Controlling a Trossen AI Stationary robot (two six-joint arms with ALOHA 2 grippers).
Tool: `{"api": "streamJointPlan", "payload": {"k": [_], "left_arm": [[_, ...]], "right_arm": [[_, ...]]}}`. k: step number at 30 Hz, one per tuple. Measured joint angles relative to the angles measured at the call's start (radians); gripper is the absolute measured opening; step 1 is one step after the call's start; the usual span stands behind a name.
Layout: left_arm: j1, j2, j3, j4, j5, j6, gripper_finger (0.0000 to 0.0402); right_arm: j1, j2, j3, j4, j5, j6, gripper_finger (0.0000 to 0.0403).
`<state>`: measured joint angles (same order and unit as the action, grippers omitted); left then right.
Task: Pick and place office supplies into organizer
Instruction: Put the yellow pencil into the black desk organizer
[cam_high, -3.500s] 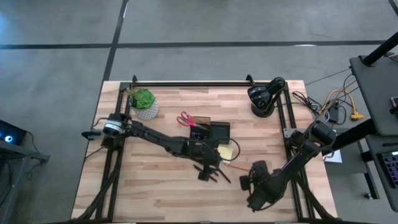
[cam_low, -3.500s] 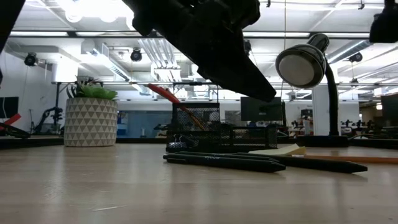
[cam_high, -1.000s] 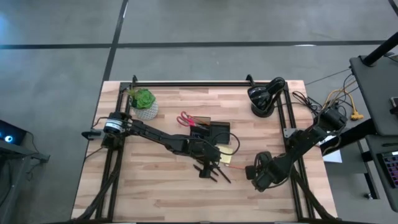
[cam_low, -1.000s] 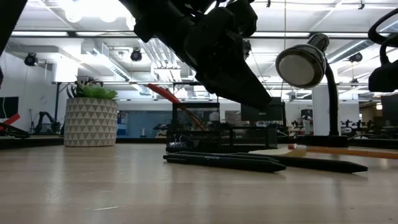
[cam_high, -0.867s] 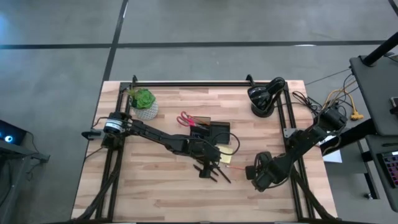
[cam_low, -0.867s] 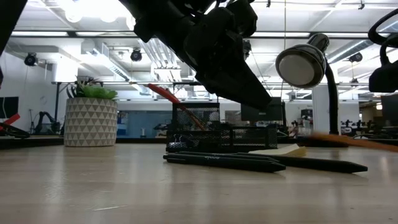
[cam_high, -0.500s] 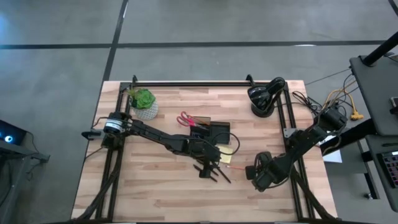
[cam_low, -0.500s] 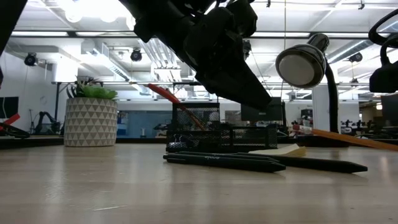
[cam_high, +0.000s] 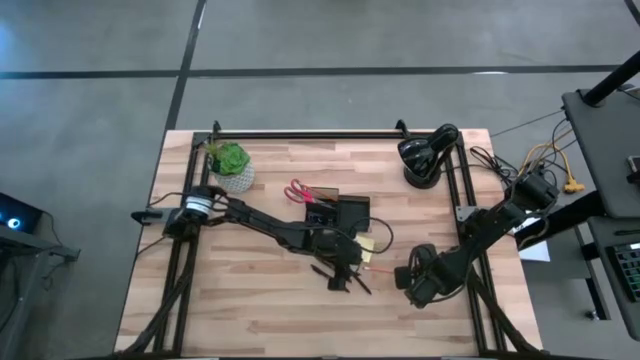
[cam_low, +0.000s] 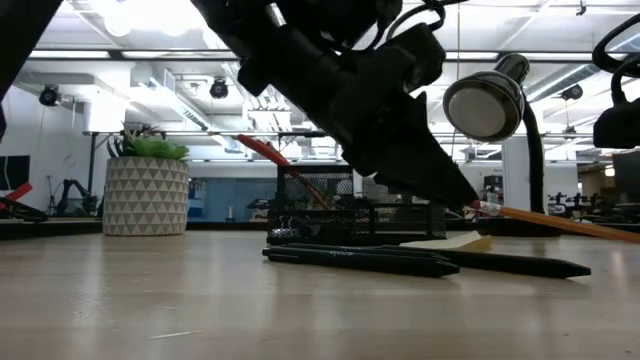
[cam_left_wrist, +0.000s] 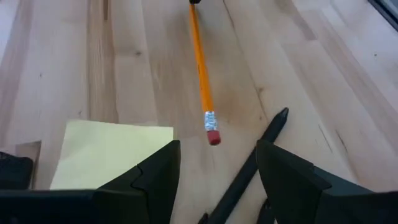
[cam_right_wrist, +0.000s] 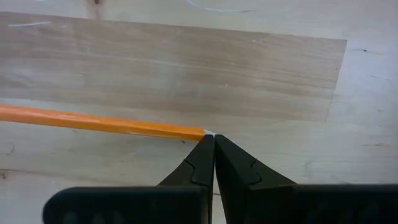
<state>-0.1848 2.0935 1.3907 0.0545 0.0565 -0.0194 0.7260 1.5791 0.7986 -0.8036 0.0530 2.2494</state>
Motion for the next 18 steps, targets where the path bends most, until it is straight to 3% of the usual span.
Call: {"api": "streamJointPlan", "payload": {"k": [4, 13, 18], "left_arm": [[0.0, 0.008, 0.025, 0.001, -0.004, 0.0, 0.0189], [-0.005, 0.02, 0.026, 0.006, -0.003, 0.0, 0.0118], [-0.006, 0.026, 0.025, 0.037, -0.003, 0.0, 0.0105]], "right_arm": [[0.0, 0.0, 0.0, 0.001, 0.001, 0.002, 0.0009], [0.0, 0.0, -0.001, 0.002, 0.002, 0.002, 0.0009], [0.0, 0.0, -0.002, 0.002, 0.002, 0.001, 0.0009]]}}
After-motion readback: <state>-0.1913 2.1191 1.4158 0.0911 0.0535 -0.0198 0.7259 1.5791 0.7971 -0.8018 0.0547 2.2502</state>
